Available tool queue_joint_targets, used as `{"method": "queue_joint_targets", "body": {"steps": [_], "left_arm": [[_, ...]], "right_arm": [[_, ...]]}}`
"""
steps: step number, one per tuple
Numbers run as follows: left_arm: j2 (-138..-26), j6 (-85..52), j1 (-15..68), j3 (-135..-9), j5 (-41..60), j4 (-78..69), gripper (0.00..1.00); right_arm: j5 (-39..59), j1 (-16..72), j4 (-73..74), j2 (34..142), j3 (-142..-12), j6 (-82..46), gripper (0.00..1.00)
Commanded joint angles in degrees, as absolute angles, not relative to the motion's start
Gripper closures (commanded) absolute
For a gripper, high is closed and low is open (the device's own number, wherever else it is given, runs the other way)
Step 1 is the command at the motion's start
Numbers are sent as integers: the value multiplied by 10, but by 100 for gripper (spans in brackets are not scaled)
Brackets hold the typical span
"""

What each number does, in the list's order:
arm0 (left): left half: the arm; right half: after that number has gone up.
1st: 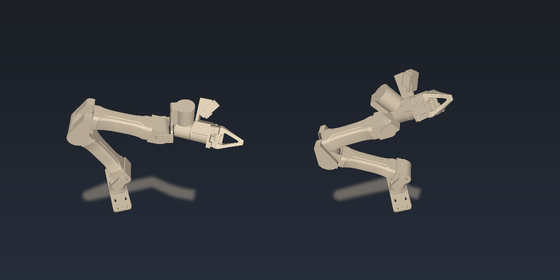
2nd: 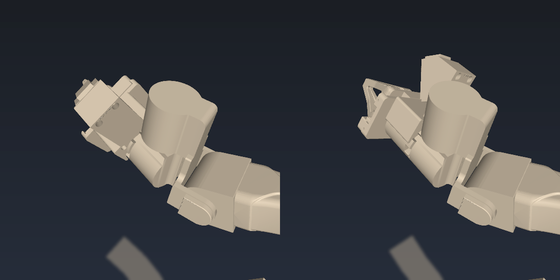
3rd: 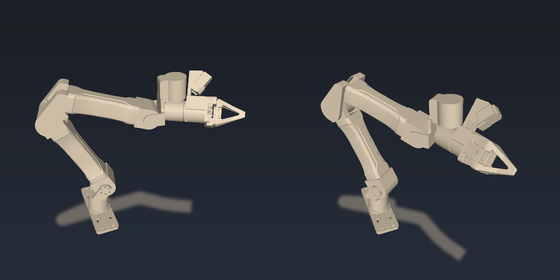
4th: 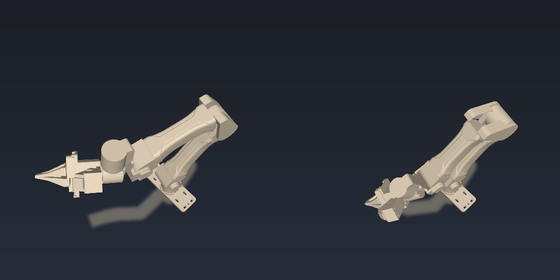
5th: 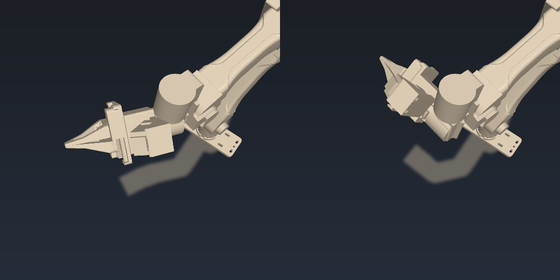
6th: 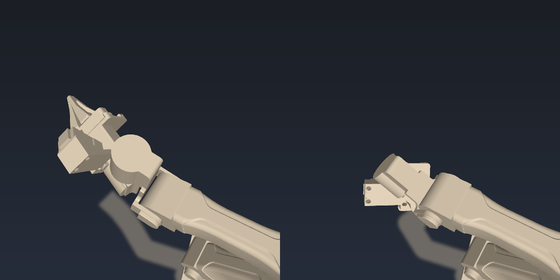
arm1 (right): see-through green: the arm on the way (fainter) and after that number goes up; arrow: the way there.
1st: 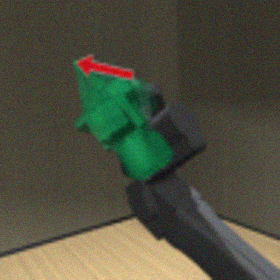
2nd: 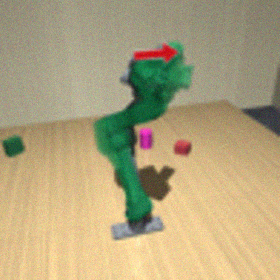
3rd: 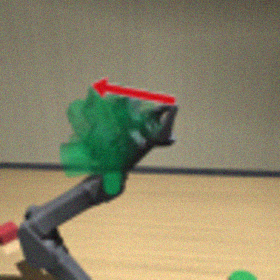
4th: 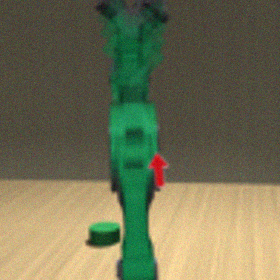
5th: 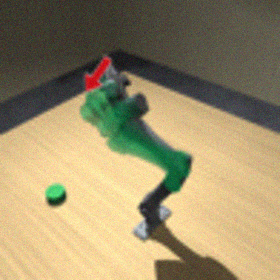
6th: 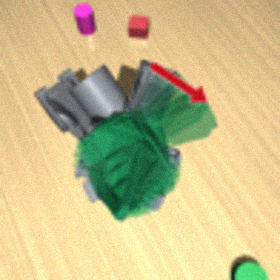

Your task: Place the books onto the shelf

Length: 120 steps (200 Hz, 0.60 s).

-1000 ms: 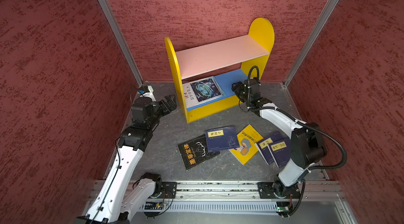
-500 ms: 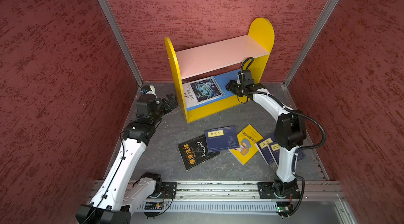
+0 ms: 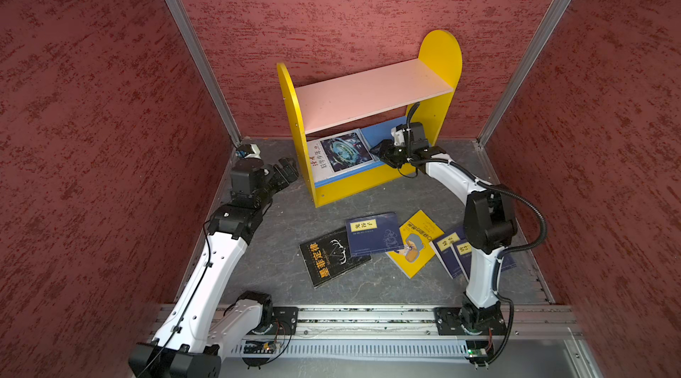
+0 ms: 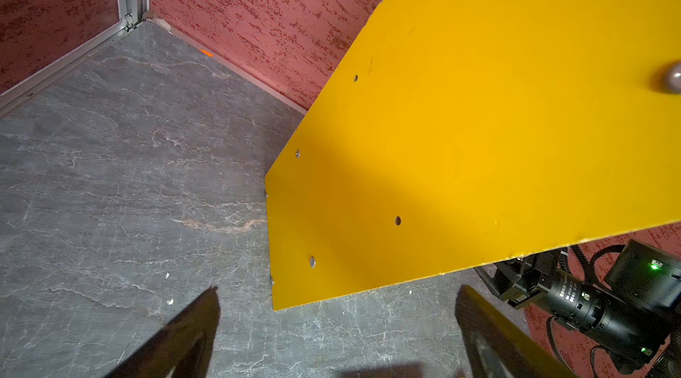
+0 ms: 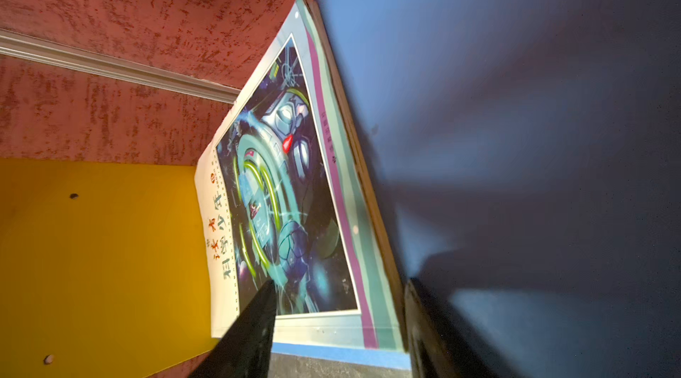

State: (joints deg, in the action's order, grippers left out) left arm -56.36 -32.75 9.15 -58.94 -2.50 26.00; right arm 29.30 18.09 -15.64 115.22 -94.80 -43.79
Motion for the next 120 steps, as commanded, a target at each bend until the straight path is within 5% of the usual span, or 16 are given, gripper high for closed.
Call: {"method": "queue_joint_targets", "body": {"steps": [1,60,120], "left_arm": [[-564,-326,87,-603,-35,240,1],[-563,-325,86,-587,-33,218,1],[-578,-309,73,-597,-12,219,1]], "right_arm": [[385,186,-107,1145,-919,-490,44],[484,163,394,1141,-772,-812,48],[457,163,457,1139,-739,-845,53]]}}
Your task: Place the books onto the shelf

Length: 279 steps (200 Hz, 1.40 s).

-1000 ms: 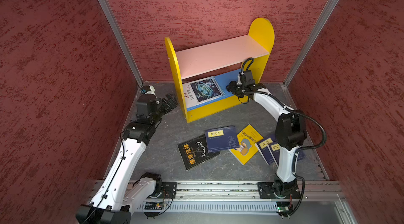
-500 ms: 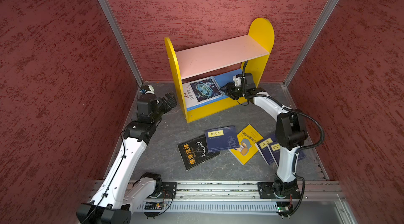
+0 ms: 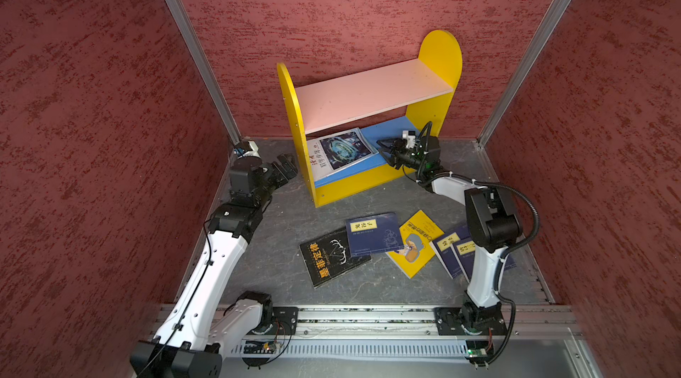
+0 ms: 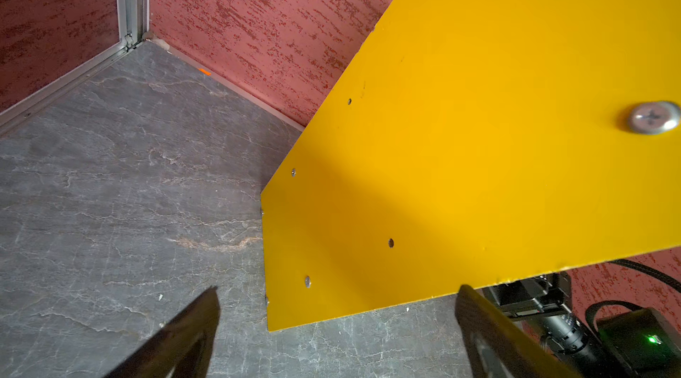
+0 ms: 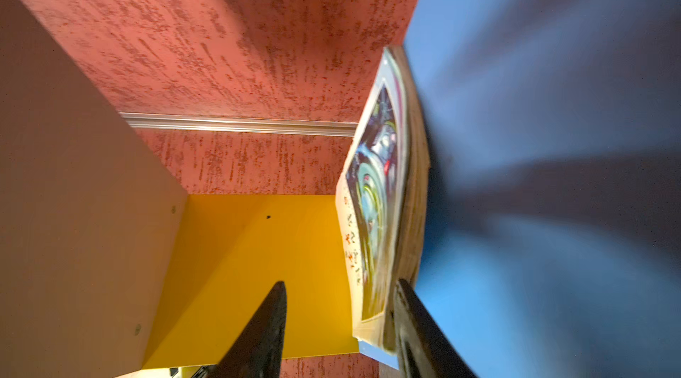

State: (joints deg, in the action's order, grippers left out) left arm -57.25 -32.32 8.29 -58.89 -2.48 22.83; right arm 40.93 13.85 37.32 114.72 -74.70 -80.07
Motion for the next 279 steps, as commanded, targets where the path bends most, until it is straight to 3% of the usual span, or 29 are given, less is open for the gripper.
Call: {"method": "queue_joint_targets", "body": {"steps": [1,56,119,161,213,279], "left_arm": [[-578,-309,72,-597,-12,218,1],[-574,-308,61,-598,0,223,0],[-551,-310,51,-594,-5,240,1],[-547,-308,43,-598,1,249,1],[-559,-309,37,-600,31,246,1],[-556,-289,24,-606,47,266,1]], "right_arm": [[457,163,458,1139,-740,-845,53],[419,173,436,1156,-746,-858,50],[324,205,602,1192,-703,-1014,50],[249,213,475,1133,-660,-961,48],[160,241,441,1114,-626,-992,47],[135,273,311,1109,-666,-971,49]]}}
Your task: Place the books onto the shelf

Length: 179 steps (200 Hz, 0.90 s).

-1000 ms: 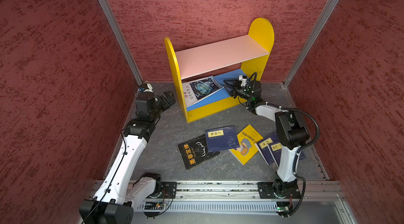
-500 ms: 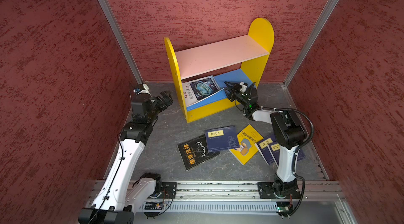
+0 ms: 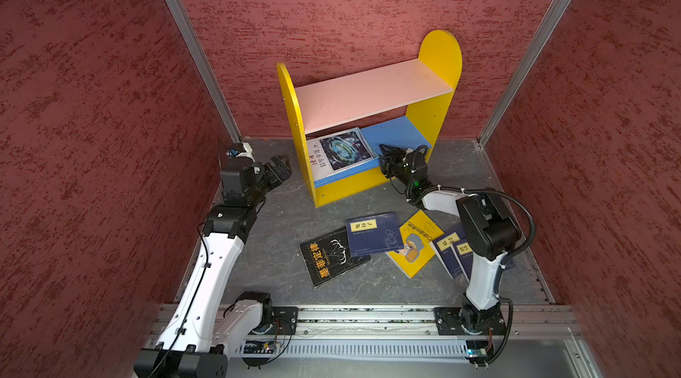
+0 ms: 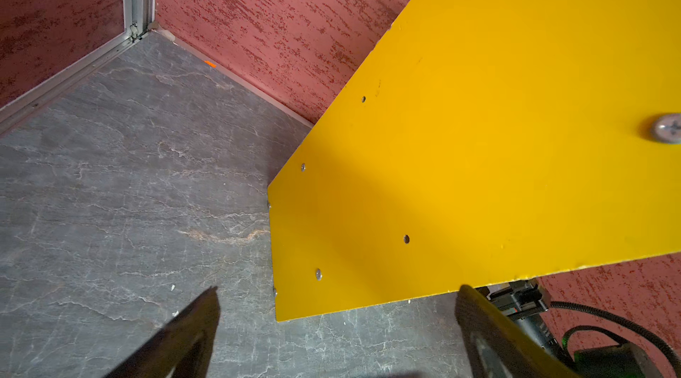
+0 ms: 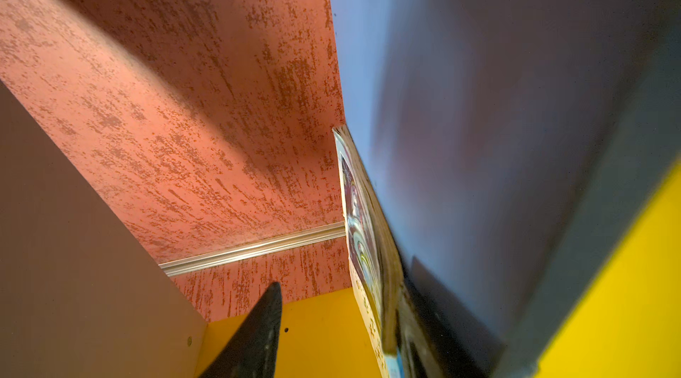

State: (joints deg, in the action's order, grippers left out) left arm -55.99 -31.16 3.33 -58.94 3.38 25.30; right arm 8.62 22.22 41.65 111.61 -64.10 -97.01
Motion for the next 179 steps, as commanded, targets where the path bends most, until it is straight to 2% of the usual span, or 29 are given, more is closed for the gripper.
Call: {"method": "queue_joint_targets", "body": {"steps": [1,38,51,80,143,179], "left_arm": [[-556,-289,23,-606,47,267,1],[-552,-275,8,-607,60,273,1],[-552,-271,2,-607,68,272,1],[-549,-260,-10,-607,83,275,1],[-541,-244,-35,-608,99,281,1],[-536,-241,-43,-609,100,282,1]], "right_arm": [[134,273,307,1108,-667,-968,49],[112,287,136,1111,-747,-853,50],[112,287,140,1116,-751,-839,52],[98,289,170,1115,-735,-827,64],[62,289,209,1135,-744,-773,65],[53,289,159,1152,-764,-792,78]]}}
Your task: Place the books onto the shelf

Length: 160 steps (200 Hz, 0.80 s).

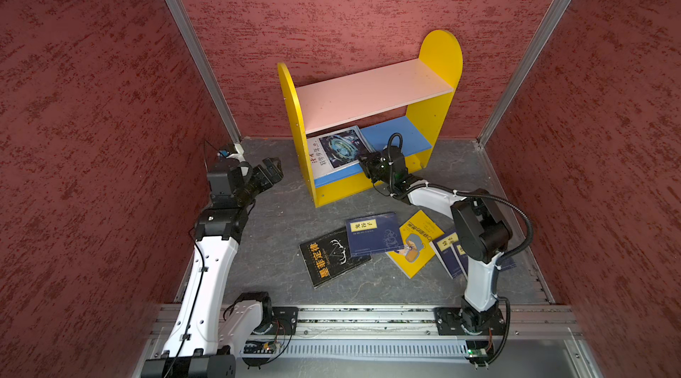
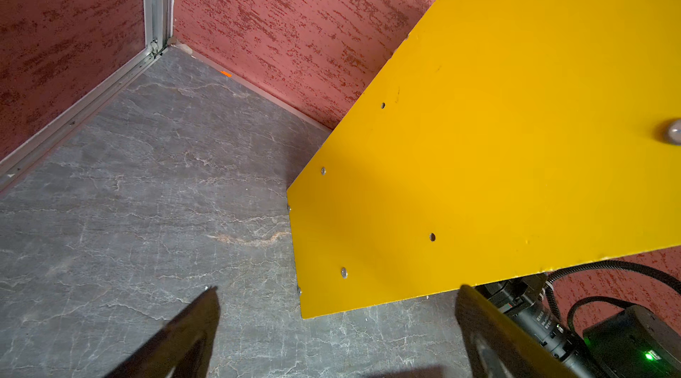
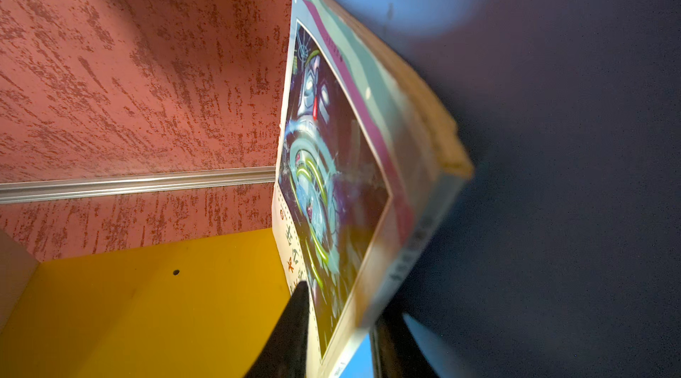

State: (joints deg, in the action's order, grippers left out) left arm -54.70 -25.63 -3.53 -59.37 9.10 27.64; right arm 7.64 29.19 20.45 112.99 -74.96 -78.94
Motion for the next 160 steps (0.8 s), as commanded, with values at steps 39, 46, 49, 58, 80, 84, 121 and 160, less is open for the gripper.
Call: {"method": "queue_joint_targets", "body": {"steps": [39,46,49,58,80,84,121,160], "left_arm": [[-531,-239,-54,-607,102,286,1],[-531,-239,-56,-607,103,286,1],[-531,-239,-57,-607,103,286,1],[-532,-239,-59,-606,105,285,1],[-532,-242,-62,-605,109,283,1],[-533,-243,-62,-605,109,282,1],[-536,-245,-63,-603,118,280,1],[-537,-253,-64,-595,131,271,1]], "right_arm": [[53,290,122,1150,-762,-802,92],[53,291,119,1147,-761,-802,94],[53,292,118,1146,-760,-800,96],[53,292,113,1141,-758,-795,98],[54,294,104,1124,-748,-788,98],[56,294,106,1120,-744,-789,98],[51,294,111,1072,-695,-787,98],[62,295,123,1072,-687,-779,98]]}}
